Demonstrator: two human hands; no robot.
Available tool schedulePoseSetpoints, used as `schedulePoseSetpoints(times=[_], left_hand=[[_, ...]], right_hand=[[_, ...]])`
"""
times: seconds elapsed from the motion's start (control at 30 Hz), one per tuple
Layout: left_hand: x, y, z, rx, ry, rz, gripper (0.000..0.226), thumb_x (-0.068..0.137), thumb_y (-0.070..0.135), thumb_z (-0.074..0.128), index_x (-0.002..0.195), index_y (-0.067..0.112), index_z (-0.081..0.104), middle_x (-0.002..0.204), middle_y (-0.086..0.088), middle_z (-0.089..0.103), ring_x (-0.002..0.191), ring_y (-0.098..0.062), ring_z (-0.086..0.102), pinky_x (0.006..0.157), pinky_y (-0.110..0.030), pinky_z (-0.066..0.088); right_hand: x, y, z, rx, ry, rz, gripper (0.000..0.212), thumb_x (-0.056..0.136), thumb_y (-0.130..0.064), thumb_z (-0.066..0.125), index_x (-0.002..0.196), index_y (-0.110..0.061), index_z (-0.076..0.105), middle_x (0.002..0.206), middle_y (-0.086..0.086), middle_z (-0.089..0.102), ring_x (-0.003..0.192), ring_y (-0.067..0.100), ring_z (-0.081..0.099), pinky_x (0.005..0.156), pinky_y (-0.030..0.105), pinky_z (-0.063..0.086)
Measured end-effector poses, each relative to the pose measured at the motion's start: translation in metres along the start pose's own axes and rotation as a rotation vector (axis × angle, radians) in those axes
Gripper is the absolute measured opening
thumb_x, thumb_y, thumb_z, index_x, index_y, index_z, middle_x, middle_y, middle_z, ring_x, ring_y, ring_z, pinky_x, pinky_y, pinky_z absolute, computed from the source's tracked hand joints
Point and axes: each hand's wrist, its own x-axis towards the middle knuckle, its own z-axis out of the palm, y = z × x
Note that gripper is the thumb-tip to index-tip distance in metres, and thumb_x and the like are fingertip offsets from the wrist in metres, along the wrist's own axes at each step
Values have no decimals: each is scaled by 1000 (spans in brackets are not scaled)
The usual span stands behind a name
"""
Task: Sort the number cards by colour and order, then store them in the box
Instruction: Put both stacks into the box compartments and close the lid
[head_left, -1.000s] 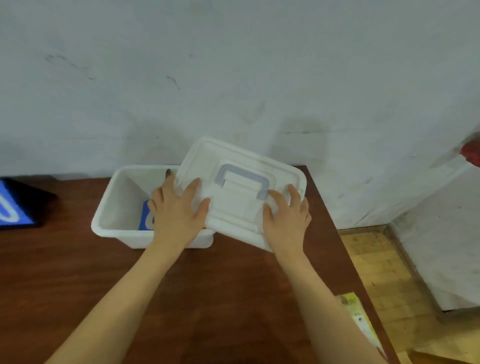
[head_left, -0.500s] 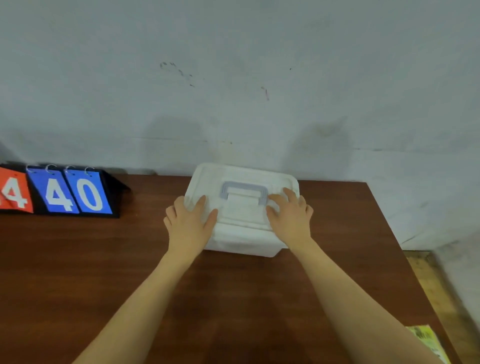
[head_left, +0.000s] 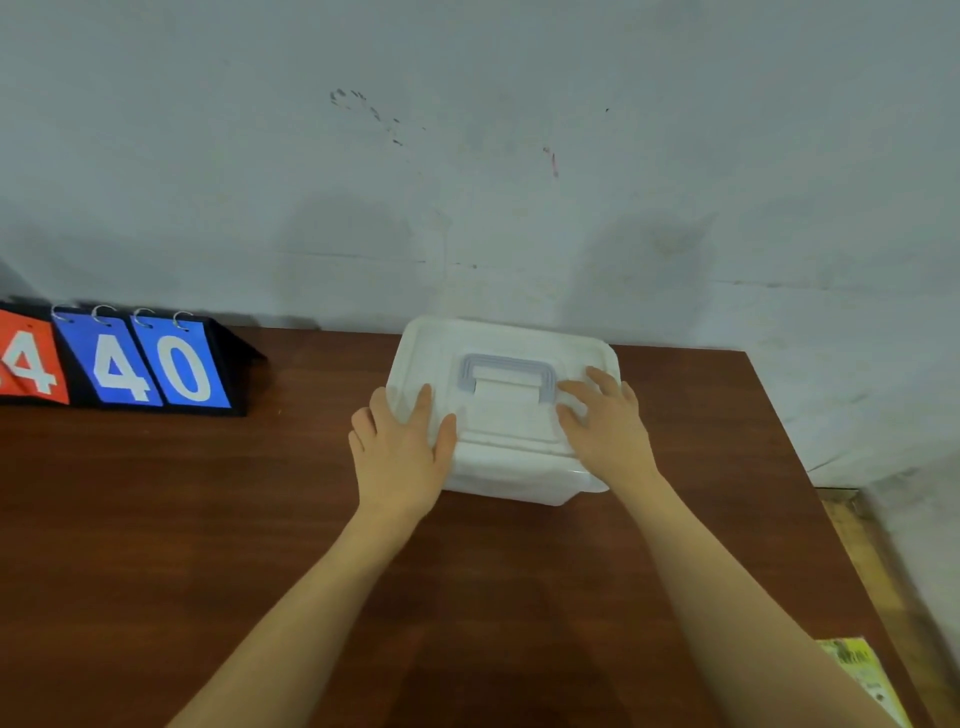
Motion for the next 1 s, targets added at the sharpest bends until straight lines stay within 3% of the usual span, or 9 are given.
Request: schedulePoseSetpoints(times=[0.17, 0.3, 0.5, 0.57, 0.63, 0.77, 0.83, 0.93, 1.0], left_hand=[[-5, -3, 4, -99, -5, -10, 56, 90, 55, 31, 139, 29, 33, 142, -14, 23, 124, -33, 23, 104, -45, 27], [-10, -6, 6, -109, -1, 12, 55, 91, 54, 31, 139, 28, 33, 143, -16, 22, 127, -33, 19, 106, -47, 24], [-3, -5, 3, 32, 25, 158, 57, 94, 49, 28, 140, 17, 34, 153, -16, 16, 142, -33, 9, 114, -44, 13], [4, -8, 3, 64, -4, 241, 59, 94, 49, 24, 142, 15, 30, 155, -10, 14, 143, -26, 9, 115, -39, 9], [11, -10, 1, 114, -37, 293, 63, 92, 55, 20, 144, 20, 25, 155, -6, 18, 141, -26, 17, 112, -41, 18], [37, -4, -8, 196, -55, 359, 70, 85, 64, 10, 136, 24, 37, 146, -6, 34, 125, -32, 33, 98, -44, 32], [48, -2, -5, 163, -87, 371, 73, 84, 66, 11, 139, 23, 33, 149, -9, 27, 136, -33, 21, 107, -45, 22], [56, -7, 7, 153, -183, 373, 80, 81, 71, 7, 147, 26, 7, 157, -7, -2, 143, -27, -11, 115, -42, -2], [59, -10, 11, 136, -214, 367, 83, 78, 74, 5, 147, 28, 2, 157, -6, -6, 142, -25, -15, 114, -39, -5]], right_hand=[[-5, -1, -3, 61, 70, 4, 39, 91, -32, 51, 130, -28, 50, 150, -2, 28, 141, 32, 11, 91, 43, 44], [-16, 2, 5, 54, 54, 17, 43, 92, -36, 50, 135, -30, 45, 153, -2, 25, 142, 32, 8, 101, 47, 39], [-7, 0, 7, -134, -33, 38, 54, 95, -39, 33, 146, -39, 15, 158, -3, 0, 140, 37, 7, 94, 46, 46], [-3, -1, 8, -214, -37, 36, 54, 95, -38, 30, 146, -41, 13, 158, 0, 1, 137, 40, 15, 104, 49, 35], [1, -2, 9, -294, -23, 21, 53, 94, -37, 30, 145, -41, 16, 157, 4, 5, 133, 40, 21, 107, 50, 22], [4, -2, 13, -322, -5, 24, 51, 94, -36, 27, 144, -41, 19, 157, 5, 7, 141, 37, 6, 112, 52, 7], [4, 0, 16, -314, -6, 19, 50, 94, -36, 25, 144, -42, 18, 158, 3, 5, 144, 34, 1, 114, 50, 4], [5, 1, 16, -277, -17, 33, 49, 95, -40, 20, 143, -44, 18, 158, 2, 2, 144, 32, -3, 116, 49, 0], [5, -1, 17, -270, -14, 51, 49, 94, -49, 14, 143, -44, 18, 158, 1, 3, 145, 31, -4, 115, 50, 0]])
